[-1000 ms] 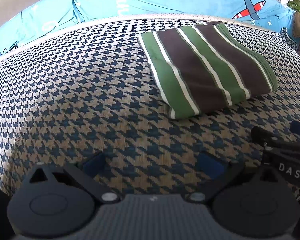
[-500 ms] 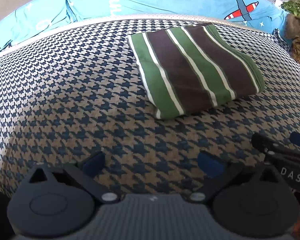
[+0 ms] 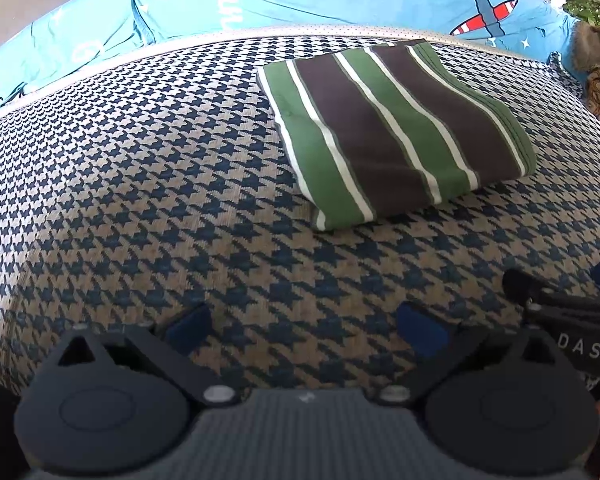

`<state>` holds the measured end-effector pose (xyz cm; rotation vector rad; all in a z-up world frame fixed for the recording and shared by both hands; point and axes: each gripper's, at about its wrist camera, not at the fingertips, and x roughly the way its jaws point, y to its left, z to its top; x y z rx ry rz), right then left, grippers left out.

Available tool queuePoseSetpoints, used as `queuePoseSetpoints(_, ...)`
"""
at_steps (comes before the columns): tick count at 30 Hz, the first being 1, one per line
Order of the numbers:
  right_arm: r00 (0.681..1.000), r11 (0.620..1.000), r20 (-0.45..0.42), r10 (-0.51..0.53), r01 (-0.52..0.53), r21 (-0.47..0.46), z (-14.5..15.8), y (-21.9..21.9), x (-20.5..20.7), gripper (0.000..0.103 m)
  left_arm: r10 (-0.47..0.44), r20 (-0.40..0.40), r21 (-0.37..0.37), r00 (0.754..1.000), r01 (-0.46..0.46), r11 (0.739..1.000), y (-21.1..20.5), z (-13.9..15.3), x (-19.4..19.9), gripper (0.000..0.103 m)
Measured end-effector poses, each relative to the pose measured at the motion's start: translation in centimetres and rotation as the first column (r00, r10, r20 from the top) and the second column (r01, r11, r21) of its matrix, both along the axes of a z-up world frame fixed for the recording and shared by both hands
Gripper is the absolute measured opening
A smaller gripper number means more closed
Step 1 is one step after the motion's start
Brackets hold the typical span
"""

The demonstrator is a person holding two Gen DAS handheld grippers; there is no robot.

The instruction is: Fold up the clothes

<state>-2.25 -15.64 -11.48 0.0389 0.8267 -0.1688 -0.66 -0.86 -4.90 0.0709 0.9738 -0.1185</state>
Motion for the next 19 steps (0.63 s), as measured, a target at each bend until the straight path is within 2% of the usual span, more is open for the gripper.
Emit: queuePoseSetpoints(19, 1.000, 1.000, 0.021, 0.008, -0.008, -0.025, -0.20, 0.42, -0.33, 0.103, -0.030, 0.057, 0.006, 0.998, 0.029, 1.000, -0.16, -0.51, -0.16, 0.103)
